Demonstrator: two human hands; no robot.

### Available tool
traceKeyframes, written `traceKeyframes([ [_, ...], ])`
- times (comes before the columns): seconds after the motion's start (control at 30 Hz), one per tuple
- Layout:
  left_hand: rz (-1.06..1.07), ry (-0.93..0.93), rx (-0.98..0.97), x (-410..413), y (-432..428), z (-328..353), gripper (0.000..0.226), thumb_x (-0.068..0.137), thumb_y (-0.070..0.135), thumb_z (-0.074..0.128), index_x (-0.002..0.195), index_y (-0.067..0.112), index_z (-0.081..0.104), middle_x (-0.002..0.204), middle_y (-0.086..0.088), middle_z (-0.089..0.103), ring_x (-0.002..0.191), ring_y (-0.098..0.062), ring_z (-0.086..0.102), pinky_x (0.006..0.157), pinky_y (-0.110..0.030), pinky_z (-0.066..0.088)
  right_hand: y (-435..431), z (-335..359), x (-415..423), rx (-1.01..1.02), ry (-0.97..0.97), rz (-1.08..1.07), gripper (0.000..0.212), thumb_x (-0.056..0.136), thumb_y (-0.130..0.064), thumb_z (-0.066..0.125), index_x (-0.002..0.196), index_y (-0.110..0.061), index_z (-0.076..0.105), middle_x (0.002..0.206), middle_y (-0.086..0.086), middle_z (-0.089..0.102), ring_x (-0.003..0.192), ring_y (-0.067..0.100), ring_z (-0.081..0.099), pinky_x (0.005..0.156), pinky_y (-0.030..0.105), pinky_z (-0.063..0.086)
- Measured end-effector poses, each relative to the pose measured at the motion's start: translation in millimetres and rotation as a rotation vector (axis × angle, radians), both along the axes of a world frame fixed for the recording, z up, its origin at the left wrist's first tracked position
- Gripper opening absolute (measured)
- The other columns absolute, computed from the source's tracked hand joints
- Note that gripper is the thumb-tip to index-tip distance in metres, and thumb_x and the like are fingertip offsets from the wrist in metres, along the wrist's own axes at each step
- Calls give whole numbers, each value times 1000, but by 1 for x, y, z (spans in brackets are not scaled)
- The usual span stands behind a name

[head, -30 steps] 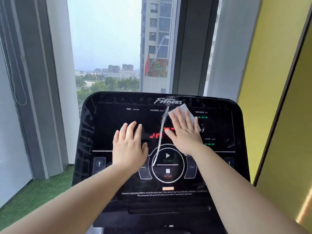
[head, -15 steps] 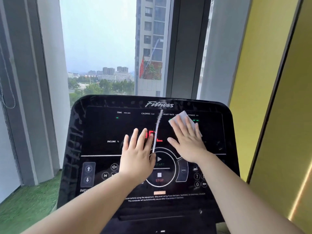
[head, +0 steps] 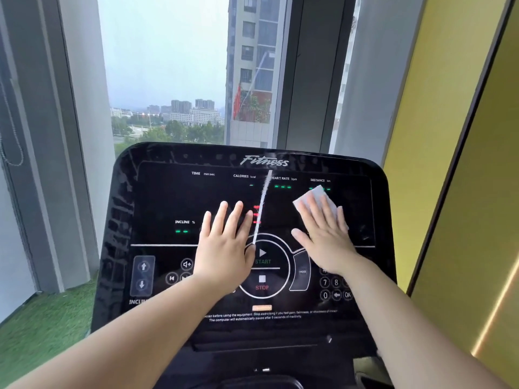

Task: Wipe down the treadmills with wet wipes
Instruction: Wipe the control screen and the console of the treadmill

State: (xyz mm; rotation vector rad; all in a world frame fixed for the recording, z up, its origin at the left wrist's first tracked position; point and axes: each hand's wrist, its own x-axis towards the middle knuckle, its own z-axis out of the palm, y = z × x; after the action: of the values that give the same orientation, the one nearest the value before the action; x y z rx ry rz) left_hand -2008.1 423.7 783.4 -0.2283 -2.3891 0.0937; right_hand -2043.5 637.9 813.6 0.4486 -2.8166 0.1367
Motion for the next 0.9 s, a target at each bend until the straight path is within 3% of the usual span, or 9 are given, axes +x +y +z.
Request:
traceKeyframes([
  [0.2,3,13,14,1,0,0,62,82,42,33,127,9,60,135,-13,55,125,-40,49,99,-58,41,-13,0,1,-269,30,-205,64,99,-53,11,140,-31,-33,136,-9,-48,133,16,-40,111,44,-25],
  [0.33,9,9,17,0,2,-2,62,82,42,33,127,9,59,136,-13,54,126,-39,48,100,-58,40,-20,-21,8,-129,26,-124,65,95,-57,6,124,-32,-46,131,-8,-56,127,17,-47,106,43,-30],
  [0.4,2,18,11,0,1,-1,62,82,42,33,127,9,60,135,-13,54,126,-39,49,99,-58,41,-2,-19,7,-77,11,-64,61,97,-53,6,125,-36,-45,135,-11,-53,127,12,-48,110,43,-27],
  [0.53,-6,18,2,0,-2,-1,62,82,42,33,127,9,60,134,-13,55,125,-39,49,99,-57,42,6,-9,7,-211,29,-176,58,99,-51,10,131,-35,-36,141,-9,-44,131,12,-41,112,42,-24],
  [0.67,-6,9,11,0,0,-2,63,82,43,33,129,8,58,136,-14,53,127,-40,47,100,-58,41,-34,-17,14,-344,15,-301,64,98,-54,9,132,-26,-36,146,1,-42,138,23,-35,113,48,-20],
  [0.8,-5,12,14,-1,1,-3,64,82,43,33,129,8,57,137,-15,52,127,-40,46,100,-59,39,-46,-37,24,-167,-9,-139,71,90,-63,1,125,-27,-49,131,-4,-58,126,21,-50,105,44,-32],
  [0.9,-5,9,14,-1,1,-3,64,82,43,32,130,8,57,137,-14,52,128,-40,46,101,-58,39,-18,-38,24,3,-22,-23,65,79,-66,-11,120,-35,-50,129,-13,-59,122,10,-54,103,39,-35],
])
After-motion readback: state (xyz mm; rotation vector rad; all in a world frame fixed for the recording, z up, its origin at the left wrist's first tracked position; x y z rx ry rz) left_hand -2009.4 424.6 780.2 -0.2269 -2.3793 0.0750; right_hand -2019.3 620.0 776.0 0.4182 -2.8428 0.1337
